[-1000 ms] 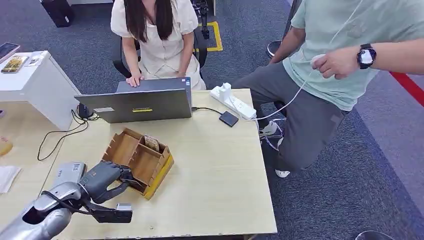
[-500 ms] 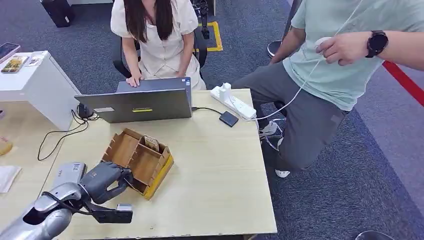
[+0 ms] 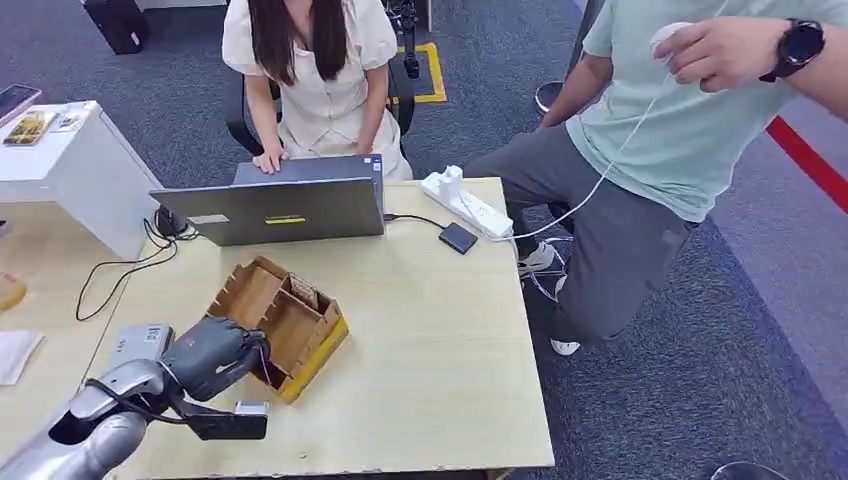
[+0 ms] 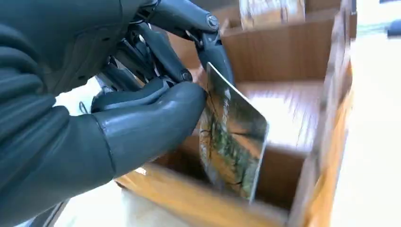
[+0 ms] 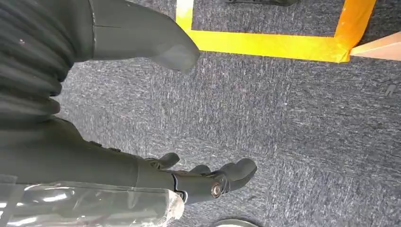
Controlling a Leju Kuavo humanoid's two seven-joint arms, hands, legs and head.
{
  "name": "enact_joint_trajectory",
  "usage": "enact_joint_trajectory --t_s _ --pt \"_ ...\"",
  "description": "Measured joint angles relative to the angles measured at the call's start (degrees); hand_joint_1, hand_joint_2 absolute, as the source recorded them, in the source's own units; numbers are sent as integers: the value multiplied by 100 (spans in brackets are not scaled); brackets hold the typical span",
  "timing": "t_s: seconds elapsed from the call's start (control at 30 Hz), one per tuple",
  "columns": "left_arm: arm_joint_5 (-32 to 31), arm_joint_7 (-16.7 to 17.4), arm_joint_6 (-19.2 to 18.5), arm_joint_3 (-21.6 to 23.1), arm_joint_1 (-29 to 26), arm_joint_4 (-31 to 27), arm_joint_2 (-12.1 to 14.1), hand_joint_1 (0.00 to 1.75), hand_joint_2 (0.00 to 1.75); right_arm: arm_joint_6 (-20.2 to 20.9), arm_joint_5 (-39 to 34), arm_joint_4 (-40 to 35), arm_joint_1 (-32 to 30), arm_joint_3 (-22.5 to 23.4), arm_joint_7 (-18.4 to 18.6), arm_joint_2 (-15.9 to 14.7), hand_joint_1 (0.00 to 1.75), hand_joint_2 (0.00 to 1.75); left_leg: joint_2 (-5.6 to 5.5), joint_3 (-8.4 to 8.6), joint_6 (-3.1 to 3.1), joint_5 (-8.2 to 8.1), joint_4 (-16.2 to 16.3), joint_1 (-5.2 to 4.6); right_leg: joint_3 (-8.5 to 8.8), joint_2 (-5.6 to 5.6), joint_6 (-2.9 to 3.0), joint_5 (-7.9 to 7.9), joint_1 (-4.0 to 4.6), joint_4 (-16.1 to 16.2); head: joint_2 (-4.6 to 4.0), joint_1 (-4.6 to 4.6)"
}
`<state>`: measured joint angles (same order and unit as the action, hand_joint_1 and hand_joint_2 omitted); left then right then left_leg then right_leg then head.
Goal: Pass the card to the sensor for recognition and then transmit it.
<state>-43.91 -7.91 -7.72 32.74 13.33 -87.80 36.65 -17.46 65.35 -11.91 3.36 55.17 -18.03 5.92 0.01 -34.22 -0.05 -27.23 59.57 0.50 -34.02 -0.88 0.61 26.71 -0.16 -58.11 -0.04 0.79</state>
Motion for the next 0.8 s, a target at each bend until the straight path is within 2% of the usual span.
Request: enact_joint_trajectory --t_s 0.33,0.6,0.8 --pt "439 -63 -68 -238 372 -306 18 175 175 4 22 0 0 72 -9 0 0 175 0 1 -2 2 0 0 0 -1 0 -1 0 0 0 0" --pt "877 -63 -398 -557 1260 -461 39 175 175 7 31 0 6 116 -46 0 0 175 -2 1 -3 3 1 1 0 -2 2 -4 1 -1 0 -2" --pt "1032 -59 -466 -594 1785 -459 33 175 175 9 68 0 10 144 -39 0 0 175 -1 1 -6 5 1 0 0 -4 3 -5 0 -1 0 0"
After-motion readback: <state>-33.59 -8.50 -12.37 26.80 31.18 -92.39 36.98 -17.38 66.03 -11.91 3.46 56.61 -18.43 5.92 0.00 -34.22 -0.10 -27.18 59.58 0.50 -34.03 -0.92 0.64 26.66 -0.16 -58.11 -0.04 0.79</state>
